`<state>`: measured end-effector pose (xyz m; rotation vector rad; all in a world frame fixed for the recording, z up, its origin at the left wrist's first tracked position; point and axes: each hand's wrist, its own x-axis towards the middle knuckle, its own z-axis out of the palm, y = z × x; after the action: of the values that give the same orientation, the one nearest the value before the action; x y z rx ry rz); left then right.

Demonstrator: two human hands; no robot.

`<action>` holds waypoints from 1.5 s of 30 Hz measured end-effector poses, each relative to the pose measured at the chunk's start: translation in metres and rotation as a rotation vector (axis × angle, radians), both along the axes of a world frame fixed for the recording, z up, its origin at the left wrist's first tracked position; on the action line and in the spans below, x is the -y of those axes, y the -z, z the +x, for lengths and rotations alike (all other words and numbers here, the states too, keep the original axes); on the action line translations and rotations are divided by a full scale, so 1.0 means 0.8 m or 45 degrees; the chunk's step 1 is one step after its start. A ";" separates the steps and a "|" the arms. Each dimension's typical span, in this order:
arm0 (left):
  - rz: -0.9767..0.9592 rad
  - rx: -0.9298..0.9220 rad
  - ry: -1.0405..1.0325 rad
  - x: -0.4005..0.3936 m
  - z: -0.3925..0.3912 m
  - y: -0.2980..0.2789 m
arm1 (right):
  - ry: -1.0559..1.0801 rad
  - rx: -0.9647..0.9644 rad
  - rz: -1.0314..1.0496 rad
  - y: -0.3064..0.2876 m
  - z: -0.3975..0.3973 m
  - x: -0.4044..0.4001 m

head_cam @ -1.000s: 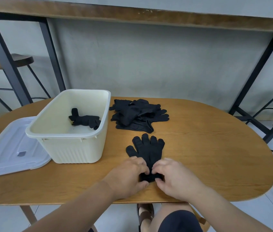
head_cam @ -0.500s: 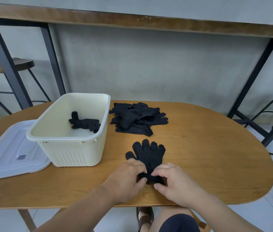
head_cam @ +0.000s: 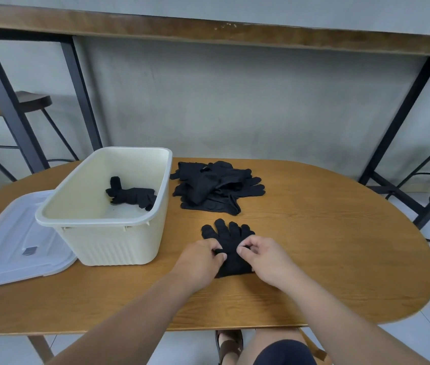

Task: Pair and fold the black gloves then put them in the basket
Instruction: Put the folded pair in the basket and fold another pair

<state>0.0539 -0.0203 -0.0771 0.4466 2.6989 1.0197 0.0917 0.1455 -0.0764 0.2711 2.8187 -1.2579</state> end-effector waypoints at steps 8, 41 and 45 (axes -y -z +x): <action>0.003 -0.096 -0.023 -0.002 -0.005 0.014 | -0.019 0.027 0.252 0.014 -0.013 0.005; -0.089 -0.096 0.102 0.015 -0.014 0.006 | -0.043 0.040 0.017 -0.004 -0.011 0.001; -0.126 -0.186 0.064 0.011 -0.015 0.017 | 0.021 0.040 0.070 0.008 -0.017 0.006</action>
<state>0.0423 -0.0294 -0.0904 0.5880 2.8355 0.8667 0.0784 0.1411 -0.0829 0.3141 2.8337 -1.1695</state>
